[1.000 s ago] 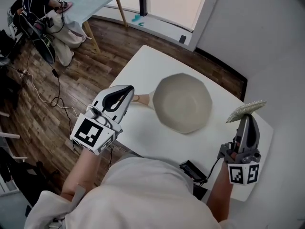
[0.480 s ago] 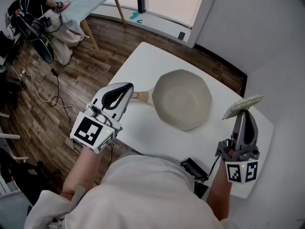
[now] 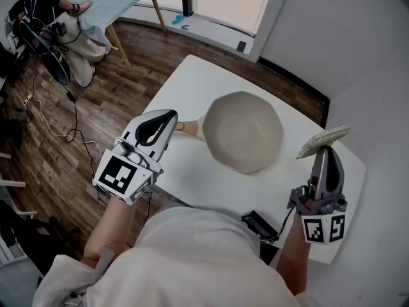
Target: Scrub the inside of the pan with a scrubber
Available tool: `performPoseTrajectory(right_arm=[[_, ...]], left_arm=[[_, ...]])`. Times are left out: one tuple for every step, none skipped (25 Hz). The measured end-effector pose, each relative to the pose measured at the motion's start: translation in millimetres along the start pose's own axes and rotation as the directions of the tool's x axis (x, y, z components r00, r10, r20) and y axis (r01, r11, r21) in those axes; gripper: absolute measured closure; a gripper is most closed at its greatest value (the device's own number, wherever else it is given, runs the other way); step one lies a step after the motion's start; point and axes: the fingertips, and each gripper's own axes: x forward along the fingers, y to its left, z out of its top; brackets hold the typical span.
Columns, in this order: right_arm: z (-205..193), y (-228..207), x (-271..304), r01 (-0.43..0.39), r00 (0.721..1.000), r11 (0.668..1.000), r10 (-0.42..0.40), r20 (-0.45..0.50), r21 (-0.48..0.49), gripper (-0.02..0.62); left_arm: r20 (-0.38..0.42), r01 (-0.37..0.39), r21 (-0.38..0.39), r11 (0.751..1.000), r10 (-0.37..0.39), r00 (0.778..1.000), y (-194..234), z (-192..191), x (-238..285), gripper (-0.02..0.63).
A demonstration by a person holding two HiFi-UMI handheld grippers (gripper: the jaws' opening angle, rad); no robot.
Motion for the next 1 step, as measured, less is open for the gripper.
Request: performPoseTrajectory(right_arm=[[-1.0, -0.9, -0.3, 0.002, 1.000, 1.000, -0.002, -0.002, 0.007, 0.572]], left_arm=[[0.000, 0.001, 0.000, 1.000, -0.001, 1.000, -0.1, 0.2, 0.3, 0.594]])
